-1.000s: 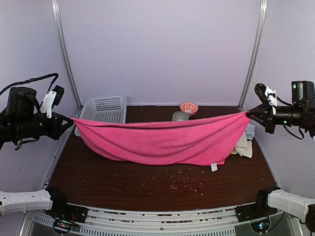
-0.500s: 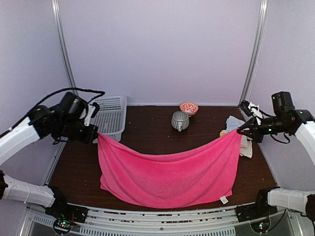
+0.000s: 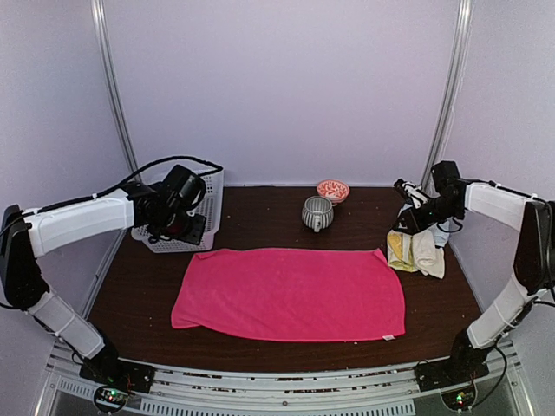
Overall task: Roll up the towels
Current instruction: Flatten out the towel at the center of the board, then smooth out the towel at the center of the board.
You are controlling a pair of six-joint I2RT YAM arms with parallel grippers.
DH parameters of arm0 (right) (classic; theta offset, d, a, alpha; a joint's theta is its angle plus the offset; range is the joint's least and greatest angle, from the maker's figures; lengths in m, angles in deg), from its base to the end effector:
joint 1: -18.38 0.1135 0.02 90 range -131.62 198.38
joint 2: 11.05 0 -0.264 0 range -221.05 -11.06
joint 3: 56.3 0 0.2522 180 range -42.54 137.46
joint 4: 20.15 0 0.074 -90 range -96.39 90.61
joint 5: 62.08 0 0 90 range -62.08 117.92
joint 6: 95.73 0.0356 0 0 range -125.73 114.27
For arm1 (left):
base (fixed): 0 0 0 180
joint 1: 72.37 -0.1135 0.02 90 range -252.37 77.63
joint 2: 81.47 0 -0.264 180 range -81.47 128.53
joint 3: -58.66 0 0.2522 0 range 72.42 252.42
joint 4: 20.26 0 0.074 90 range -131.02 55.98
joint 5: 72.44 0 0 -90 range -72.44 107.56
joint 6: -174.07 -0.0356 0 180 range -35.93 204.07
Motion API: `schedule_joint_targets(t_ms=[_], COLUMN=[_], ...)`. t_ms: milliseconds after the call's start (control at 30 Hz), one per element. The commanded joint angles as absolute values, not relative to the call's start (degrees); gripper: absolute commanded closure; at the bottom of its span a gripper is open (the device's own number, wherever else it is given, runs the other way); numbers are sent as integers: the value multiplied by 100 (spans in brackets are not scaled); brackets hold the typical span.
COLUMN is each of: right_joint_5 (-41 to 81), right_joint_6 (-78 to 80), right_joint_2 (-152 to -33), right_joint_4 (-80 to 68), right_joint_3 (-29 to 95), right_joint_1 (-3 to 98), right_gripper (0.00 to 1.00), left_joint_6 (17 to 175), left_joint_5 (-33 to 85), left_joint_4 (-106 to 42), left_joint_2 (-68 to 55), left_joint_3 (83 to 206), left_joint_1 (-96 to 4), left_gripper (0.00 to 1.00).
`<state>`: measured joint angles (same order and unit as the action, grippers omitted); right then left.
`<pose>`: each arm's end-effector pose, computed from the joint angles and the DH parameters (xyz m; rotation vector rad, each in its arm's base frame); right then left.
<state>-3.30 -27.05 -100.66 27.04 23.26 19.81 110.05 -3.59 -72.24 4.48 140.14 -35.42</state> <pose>0.3225 0.0265 0.2457 -0.6772 2.3507 0.5472 0.2571 -0.1773 0.2678 0.0972 2.4592 0.0047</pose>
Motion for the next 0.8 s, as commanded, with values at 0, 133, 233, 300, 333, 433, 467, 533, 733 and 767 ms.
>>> schedule_joint_targets(t_ms=[0, 133, 233, 300, 333, 433, 467, 533, 733, 767], right_joint_5=[-152, -313, -262, -290, -338, -205, -123, 14, 31, 97], right_joint_6=[-2945, -3661, -4241, -4768, -4850, -5209, -5313, -5465, -5855, -5895], right_joint_2=[-9180, -8436, -8047, -7878, -7789, -7621, -7635, -7751, -8314, -8316], right_joint_4=[3011, 3647, 4213, 4561, 4625, 4699, 4729, 4796, 5137, 5117], right_joint_3=[2042, 1432, 1029, 862, 848, 792, 750, 634, 338, 283], right_joint_1=[2020, 2240, 2673, 2971, 3022, 3268, 3360, 3539, 3977, 4043], right_gripper=[58, 58, 60, 62, 62, 61, 61, 59, 57, 56], left_joint_6=[11348, 11615, 11738, 11770, 11844, 12070, 12161, 12296, 12434, 12451], left_joint_5=[-8, 726, 1060, 1255, 1311, 1581, 1678, 1848, 2561, 2545], left_joint_4=[-7386, -7650, -8027, -8189, -8374, -8613, -8617, -8551, -8227, -8238], left_joint_2=[-283, -850, -985, -1037, -1035, -1057, -1098, -1164, -1219, -1237], left_joint_3=[13478, 12713, 12412, 12286, 12251, 12127, 12049, 11816, 11114, 11063], left_joint_1=[-3557, -3554, -3554, -3555, -3560, -3553, -3553, -3550, -3555, -3554], left_gripper=[52, 58, 76, 88, 91, 60, 51, 46, 46, 47])
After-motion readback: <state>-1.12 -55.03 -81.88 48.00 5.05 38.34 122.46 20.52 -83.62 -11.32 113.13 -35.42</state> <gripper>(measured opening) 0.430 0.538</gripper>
